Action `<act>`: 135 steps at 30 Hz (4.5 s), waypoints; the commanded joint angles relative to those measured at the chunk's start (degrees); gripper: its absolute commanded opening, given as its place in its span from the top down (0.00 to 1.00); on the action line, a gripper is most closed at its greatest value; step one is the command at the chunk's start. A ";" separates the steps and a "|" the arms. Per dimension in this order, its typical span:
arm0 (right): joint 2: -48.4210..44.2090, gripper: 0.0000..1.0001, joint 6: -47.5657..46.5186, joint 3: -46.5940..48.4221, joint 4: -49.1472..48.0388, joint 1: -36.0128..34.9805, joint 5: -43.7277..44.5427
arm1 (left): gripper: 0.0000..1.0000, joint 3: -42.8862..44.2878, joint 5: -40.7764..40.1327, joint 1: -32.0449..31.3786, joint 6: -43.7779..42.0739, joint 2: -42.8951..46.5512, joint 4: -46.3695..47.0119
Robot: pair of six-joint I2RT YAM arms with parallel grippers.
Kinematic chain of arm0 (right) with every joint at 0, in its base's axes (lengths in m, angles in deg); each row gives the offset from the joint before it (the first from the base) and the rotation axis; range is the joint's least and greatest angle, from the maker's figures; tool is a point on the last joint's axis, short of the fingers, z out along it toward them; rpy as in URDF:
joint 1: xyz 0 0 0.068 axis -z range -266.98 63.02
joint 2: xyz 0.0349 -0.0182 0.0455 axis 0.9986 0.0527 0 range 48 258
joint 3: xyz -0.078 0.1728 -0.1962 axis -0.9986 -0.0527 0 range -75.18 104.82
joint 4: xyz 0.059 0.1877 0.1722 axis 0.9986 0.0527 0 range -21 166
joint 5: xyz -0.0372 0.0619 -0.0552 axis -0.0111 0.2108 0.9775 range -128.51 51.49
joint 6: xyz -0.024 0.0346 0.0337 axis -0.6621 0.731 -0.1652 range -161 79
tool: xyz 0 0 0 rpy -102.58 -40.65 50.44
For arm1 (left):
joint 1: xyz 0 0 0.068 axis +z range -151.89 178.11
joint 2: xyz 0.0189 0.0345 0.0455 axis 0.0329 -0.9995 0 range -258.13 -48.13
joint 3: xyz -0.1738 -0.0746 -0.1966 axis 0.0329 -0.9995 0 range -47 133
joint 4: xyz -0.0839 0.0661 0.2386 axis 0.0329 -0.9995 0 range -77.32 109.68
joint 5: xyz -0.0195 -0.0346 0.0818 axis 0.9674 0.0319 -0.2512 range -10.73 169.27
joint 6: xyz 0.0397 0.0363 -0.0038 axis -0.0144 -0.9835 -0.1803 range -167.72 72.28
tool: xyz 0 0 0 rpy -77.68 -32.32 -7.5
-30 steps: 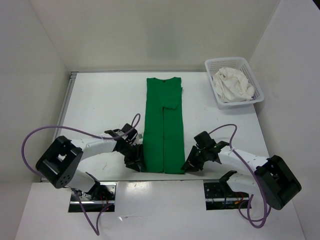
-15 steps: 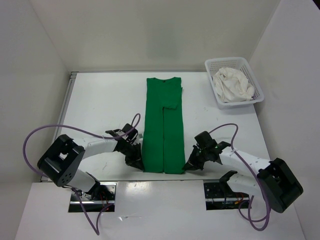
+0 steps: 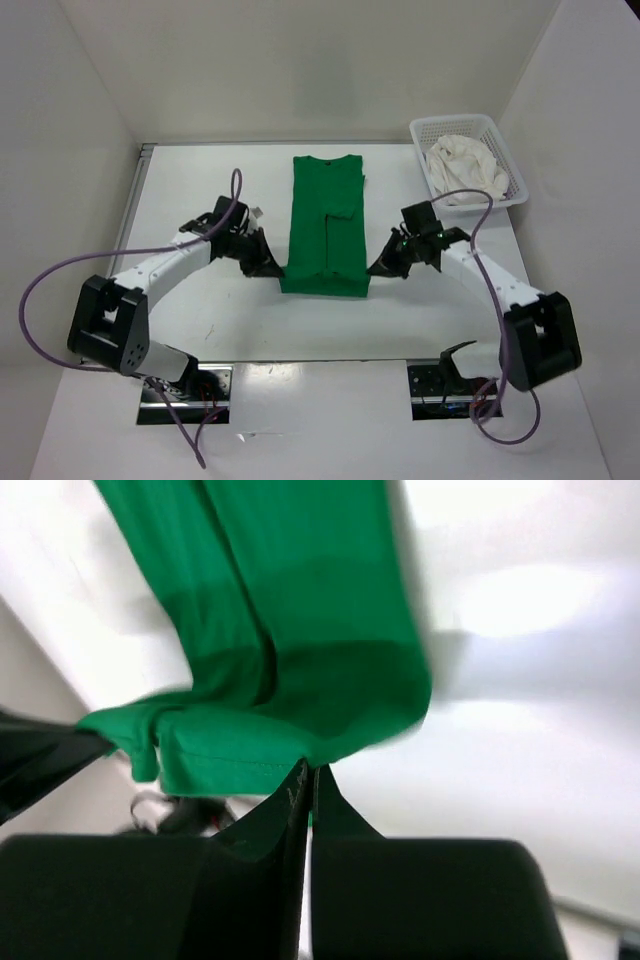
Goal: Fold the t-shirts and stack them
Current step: Grab the bottom of the folded rectangular tshirt with both arms, then fold the folded rectangular tshirt in 1/3 of the way, then grab one side of the 2/3 rectangular tshirt with both arms
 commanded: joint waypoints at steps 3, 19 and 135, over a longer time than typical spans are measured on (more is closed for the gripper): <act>16.41 1.00 -12.28 14.80 -3.63 5.39 3.73 | 0.97 14.98 -3.59 3.41 -2.93 -11.52 5.64; 45.63 1.00 -18.88 42.85 -4.96 8.30 6.89 | 0.82 34.62 -6.68 7.20 -3.29 -37.46 12.42; 13.82 0.79 -5.70 -4.95 -17.71 -2.60 7.68 | 0.76 -6.59 -10.80 -3.88 3.49 -12.68 22.01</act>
